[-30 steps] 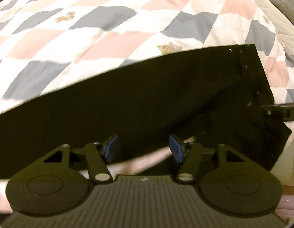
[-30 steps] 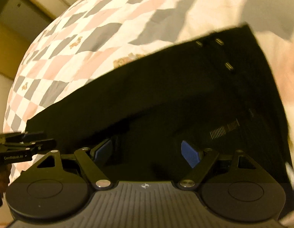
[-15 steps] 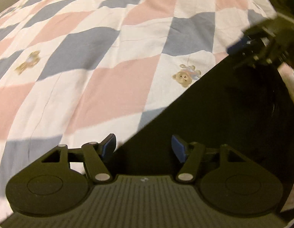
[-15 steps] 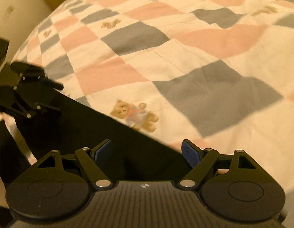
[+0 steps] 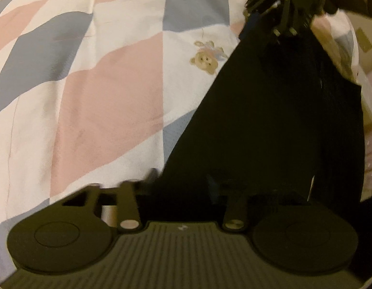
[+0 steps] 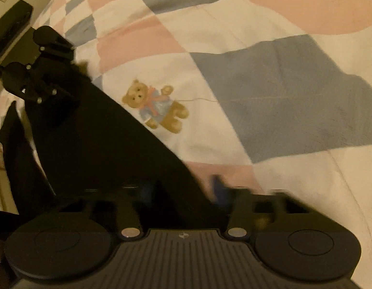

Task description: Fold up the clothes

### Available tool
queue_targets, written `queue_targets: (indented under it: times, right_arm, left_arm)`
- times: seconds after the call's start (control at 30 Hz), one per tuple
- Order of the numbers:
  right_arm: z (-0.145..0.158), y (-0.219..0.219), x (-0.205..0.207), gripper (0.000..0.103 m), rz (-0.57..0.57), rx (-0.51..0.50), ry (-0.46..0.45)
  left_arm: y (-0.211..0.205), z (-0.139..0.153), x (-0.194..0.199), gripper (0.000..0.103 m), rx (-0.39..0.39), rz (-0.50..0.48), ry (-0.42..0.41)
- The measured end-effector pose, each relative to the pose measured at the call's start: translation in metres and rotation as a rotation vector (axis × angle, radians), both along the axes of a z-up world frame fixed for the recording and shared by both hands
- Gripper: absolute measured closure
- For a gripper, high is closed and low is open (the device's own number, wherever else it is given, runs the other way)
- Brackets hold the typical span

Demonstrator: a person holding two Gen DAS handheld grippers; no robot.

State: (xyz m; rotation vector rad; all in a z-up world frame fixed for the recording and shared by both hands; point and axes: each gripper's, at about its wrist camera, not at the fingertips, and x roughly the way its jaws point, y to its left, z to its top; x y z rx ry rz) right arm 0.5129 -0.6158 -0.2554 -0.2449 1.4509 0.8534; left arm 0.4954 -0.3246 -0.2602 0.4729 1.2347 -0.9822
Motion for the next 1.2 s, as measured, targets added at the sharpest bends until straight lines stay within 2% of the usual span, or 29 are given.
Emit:
queue_targets:
  times: [0.03,0.07,0.2,0.33,0.5,0.57,0.6,0.67,0.7,0.73,0.77,0.8,0.83,0.9,1.0,1.1,1.2]
  right_arm:
    - [0.006,-0.001,-0.004,0.082,0.003,0.004,-0.018]
    - [0.013,-0.001,-0.009,0.083,0.007,0.007,-0.039]
    - [0.048,-0.003,-0.042,0.087,0.015,-0.008,-0.212]
    - [0.097,-0.005,-0.096,0.088,-0.022,-0.003,-0.428]
    - [0.158,-0.006,-0.197,0.09,-0.068,0.013,-0.677]
    - [0.168,-0.006,-0.245,0.09,-0.068,0.005,-0.741]
    - [0.167,-0.005,-0.271,0.09,-0.053,-0.011,-0.757]
    - [0.152,-0.002,-0.321,0.09,-0.03,-0.051,-0.731]
    - [0.138,0.0,-0.341,0.084,-0.042,-0.065,-0.687]
    - [0.12,-0.001,-0.357,0.077,-0.068,-0.085,-0.627]
    - [0.102,-0.001,-0.373,0.057,-0.095,-0.107,-0.569]
    - [0.084,-0.004,-0.385,0.052,-0.129,-0.134,-0.516]
    - [0.069,-0.008,-0.395,0.053,-0.17,-0.156,-0.461]
    - [0.057,-0.023,-0.406,0.053,-0.275,-0.151,-0.377]
    - [0.061,-0.061,-0.409,0.05,-0.561,-0.023,-0.264]
    - [0.061,-0.111,-0.409,0.05,-0.893,0.149,-0.162]
    - [0.054,-0.151,-0.41,0.05,-1.186,0.279,-0.116]
  left_arm:
    - [-0.002,0.002,-0.004,0.098,0.019,-0.017,-0.024]
    - [-0.002,0.007,-0.011,0.099,0.03,-0.02,-0.056]
    - [-0.001,0.036,-0.038,0.1,0.04,0.023,-0.187]
    - [0.007,0.093,-0.082,0.099,-0.006,0.162,-0.335]
    - [0.0,0.165,-0.18,0.099,-0.045,0.304,-0.508]
    - [-0.008,0.178,-0.226,0.098,-0.037,0.352,-0.536]
    - [-0.011,0.179,-0.247,0.098,-0.028,0.383,-0.523]
    - [-0.014,0.166,-0.287,0.096,-0.012,0.472,-0.438]
    - [-0.015,0.156,-0.302,0.095,0.003,0.512,-0.391]
    - [-0.018,0.142,-0.317,0.095,0.022,0.547,-0.336]
    - [-0.021,0.128,-0.329,0.092,0.044,0.575,-0.292]
    - [-0.023,0.115,-0.339,0.091,0.069,0.597,-0.258]
    - [-0.026,0.102,-0.349,0.09,0.093,0.619,-0.223]
    - [-0.032,0.094,-0.361,0.09,0.101,0.653,-0.198]
    - [-0.029,0.102,-0.366,0.075,0.008,0.757,-0.146]
    - [-0.017,0.108,-0.365,0.074,-0.094,0.907,-0.052]
    - [-0.006,0.107,-0.362,0.073,-0.178,1.019,0.031]
